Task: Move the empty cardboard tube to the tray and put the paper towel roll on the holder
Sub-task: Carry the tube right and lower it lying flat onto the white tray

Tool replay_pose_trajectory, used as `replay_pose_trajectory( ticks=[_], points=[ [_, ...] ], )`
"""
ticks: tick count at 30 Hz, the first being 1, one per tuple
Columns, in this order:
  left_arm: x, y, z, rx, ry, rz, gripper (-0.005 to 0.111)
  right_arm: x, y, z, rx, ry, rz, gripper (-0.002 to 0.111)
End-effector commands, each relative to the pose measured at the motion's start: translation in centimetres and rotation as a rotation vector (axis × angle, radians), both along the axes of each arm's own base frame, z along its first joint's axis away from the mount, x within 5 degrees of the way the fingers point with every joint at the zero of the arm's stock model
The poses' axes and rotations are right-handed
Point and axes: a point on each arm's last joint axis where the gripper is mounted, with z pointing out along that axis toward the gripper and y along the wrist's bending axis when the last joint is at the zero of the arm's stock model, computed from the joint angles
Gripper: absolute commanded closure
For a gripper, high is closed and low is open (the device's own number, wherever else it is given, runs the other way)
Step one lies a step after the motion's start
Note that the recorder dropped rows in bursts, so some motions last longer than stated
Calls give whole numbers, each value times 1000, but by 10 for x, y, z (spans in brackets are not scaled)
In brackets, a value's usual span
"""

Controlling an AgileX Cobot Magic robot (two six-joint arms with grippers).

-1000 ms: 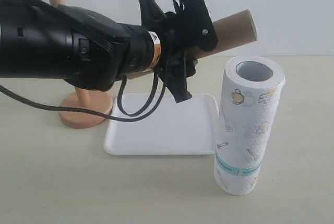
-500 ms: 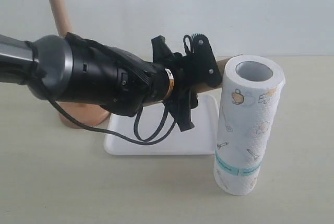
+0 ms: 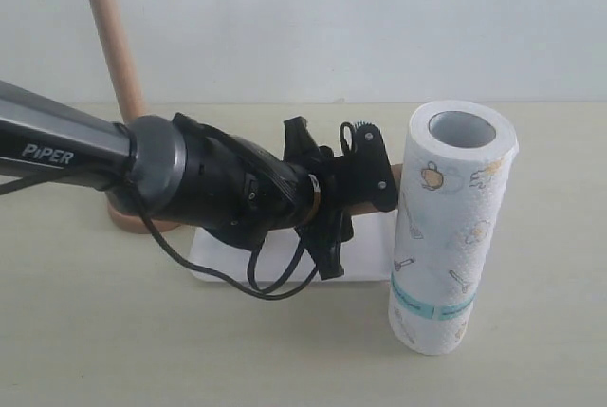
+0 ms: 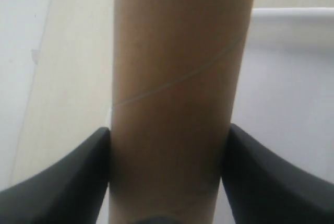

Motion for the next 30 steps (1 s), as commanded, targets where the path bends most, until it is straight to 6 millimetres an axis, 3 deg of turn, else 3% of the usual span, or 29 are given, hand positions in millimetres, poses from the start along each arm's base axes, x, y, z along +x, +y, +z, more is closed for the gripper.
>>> replay_pose_trajectory(
  ticks=[1, 11, 19, 30],
  points=[
    [1, -1, 1, 28, -24, -18, 103, 0, 0, 1, -6, -12, -3, 108],
    [1, -1, -1, 68, -34, -51, 103, 0, 0, 1, -6, -12, -3, 108],
    [1, -1, -24, 105, 4, -48, 103, 0, 0, 1, -6, -12, -3, 108],
    [1, -1, -25, 105, 7, -47, 103, 0, 0, 1, -6, -12, -3, 108]
  ],
)
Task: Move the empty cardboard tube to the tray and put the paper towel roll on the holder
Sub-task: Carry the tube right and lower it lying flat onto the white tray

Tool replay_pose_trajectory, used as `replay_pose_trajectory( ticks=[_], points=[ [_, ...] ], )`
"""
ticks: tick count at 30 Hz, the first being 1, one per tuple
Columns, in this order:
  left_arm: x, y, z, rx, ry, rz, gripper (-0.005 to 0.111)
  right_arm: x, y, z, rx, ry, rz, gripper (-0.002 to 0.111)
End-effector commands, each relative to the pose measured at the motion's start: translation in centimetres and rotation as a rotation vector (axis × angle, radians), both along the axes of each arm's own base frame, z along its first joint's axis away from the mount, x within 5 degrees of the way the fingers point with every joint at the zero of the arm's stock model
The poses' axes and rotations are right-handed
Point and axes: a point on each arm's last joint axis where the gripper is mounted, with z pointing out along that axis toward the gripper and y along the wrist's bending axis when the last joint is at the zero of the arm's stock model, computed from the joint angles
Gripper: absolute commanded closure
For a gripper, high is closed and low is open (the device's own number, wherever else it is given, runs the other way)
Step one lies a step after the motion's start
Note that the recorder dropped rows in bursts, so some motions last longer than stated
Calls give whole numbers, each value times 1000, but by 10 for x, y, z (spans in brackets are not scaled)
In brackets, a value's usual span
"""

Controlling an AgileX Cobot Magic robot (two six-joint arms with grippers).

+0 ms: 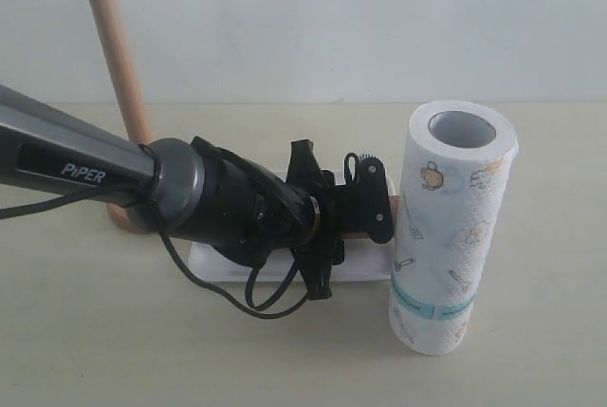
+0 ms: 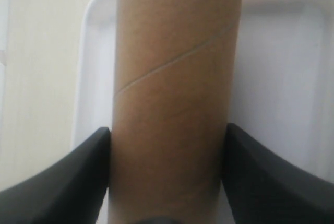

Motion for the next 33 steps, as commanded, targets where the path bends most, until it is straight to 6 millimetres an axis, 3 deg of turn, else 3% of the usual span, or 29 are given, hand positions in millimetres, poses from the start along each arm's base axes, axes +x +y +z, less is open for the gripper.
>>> replay_pose_trajectory(
  ticks=[1, 7, 14, 16, 27, 33],
  points=[
    [1, -1, 2, -5, -6, 12, 103, 0, 0, 1, -6, -12, -3, 108],
    [1, -1, 2, -4, -7, 11, 101, 0, 0, 1, -6, -12, -3, 108],
    [1, -1, 2, -5, -6, 9, 60, 0, 0, 1, -6, -12, -3, 108],
    [1, -1, 2, -4, -7, 7, 54, 0, 0, 1, -6, -12, -3, 108],
    [5, 5, 3, 23, -39, 83, 36, 0, 0, 1, -6, -12, -3, 108],
    [4, 5, 3, 21, -37, 87, 36, 0, 0, 1, -6, -12, -3, 108]
  ],
)
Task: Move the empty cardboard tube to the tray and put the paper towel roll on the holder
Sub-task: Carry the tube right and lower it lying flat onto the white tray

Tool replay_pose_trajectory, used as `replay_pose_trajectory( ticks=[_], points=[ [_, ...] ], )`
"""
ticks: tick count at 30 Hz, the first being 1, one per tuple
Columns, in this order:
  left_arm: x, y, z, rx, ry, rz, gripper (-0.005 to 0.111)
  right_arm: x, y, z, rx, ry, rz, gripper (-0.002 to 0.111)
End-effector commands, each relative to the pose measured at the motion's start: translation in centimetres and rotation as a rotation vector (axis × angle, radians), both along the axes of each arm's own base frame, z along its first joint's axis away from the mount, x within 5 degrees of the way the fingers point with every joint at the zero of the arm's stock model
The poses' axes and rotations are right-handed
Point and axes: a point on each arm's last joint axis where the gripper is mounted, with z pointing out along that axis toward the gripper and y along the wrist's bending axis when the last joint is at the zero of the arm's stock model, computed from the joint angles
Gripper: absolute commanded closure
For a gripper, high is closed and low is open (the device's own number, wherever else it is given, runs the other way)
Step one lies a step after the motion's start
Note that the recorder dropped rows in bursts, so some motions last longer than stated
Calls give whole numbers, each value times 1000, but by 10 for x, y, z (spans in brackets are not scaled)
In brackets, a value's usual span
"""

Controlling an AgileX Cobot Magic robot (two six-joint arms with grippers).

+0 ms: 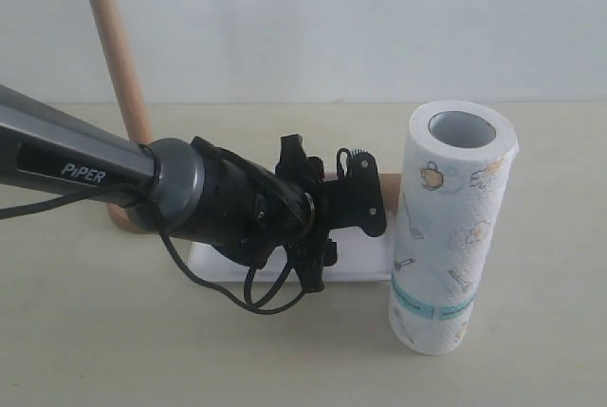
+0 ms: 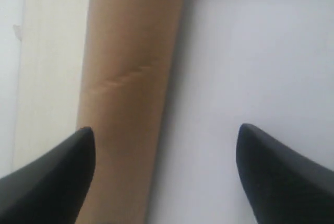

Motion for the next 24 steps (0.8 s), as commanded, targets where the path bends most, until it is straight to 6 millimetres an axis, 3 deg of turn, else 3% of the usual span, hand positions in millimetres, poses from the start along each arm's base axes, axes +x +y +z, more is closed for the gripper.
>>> replay_pose_trajectory(
  ticks=[1, 24],
  points=[
    [1, 0, 2, -6, -5, 22, 36, 0, 0, 1, -6, -12, -3, 108],
    [7, 8, 9, 74, -95, 78, 36, 0, 0, 1, -6, -12, -3, 108]
  ],
)
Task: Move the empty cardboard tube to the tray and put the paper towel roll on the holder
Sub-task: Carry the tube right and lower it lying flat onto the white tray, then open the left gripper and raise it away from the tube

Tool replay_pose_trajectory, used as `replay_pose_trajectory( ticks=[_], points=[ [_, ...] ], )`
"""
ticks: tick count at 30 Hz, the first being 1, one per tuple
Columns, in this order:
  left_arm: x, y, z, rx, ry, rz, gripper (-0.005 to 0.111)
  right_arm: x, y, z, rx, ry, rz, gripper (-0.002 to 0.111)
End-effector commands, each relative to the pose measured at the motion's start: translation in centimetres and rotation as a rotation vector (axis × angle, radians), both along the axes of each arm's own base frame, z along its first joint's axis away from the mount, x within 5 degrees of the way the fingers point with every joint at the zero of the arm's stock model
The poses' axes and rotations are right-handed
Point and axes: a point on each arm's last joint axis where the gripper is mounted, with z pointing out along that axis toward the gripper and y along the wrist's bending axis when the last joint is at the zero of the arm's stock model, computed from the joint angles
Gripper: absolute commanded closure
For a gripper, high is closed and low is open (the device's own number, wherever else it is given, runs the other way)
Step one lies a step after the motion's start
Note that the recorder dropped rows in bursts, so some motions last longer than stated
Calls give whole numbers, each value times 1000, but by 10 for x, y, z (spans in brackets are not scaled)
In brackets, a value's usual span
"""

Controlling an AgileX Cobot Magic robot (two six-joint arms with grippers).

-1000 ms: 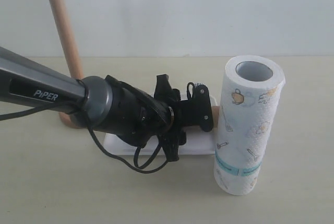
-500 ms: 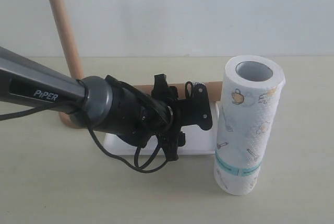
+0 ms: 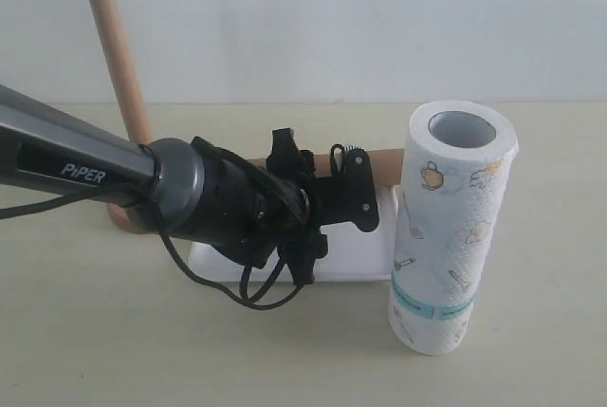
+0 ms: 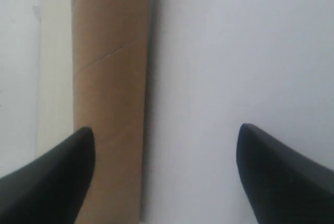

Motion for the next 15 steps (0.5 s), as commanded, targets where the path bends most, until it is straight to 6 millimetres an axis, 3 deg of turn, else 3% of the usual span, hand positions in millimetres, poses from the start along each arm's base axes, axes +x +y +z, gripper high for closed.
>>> replay_pose_trajectory(
  ticks=[1, 5, 10, 15],
  points=[
    [4, 3, 9, 30, -57, 42, 36, 0, 0, 1, -6, -12, -3, 108],
    [3, 5, 26, -2, -81, 58, 36, 0, 0, 1, -6, -12, -3, 108],
    [-2, 3, 63, -84, -127, 54, 41, 0, 0, 1, -6, -12, -3, 108],
    [-9, 10, 107, -201, -159, 95, 68, 0, 0, 1, -6, -12, -3, 108]
  ],
)
